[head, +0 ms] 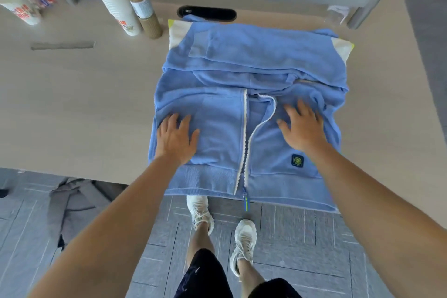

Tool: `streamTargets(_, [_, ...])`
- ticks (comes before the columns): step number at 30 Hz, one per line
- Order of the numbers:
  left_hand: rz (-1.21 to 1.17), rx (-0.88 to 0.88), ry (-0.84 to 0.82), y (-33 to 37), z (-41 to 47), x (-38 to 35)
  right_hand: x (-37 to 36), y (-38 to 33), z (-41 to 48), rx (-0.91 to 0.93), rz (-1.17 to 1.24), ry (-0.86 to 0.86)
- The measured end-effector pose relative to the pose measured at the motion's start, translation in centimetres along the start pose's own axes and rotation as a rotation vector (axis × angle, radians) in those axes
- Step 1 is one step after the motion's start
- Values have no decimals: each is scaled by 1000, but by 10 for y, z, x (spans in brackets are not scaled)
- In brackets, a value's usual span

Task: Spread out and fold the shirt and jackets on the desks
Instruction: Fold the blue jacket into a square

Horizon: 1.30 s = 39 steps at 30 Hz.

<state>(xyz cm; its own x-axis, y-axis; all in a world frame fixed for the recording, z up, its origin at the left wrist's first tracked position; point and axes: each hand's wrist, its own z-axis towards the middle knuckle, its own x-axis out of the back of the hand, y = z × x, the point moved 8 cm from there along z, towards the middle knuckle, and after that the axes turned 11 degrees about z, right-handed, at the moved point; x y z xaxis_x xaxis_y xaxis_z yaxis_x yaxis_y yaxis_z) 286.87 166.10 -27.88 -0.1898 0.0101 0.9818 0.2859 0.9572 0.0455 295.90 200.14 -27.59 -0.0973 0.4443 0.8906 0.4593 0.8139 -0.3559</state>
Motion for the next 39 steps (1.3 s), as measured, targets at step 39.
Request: streamTargets(39, [-1241, 539, -396, -95, -233, 34, -15, 59, -333, -818, 1517, 220])
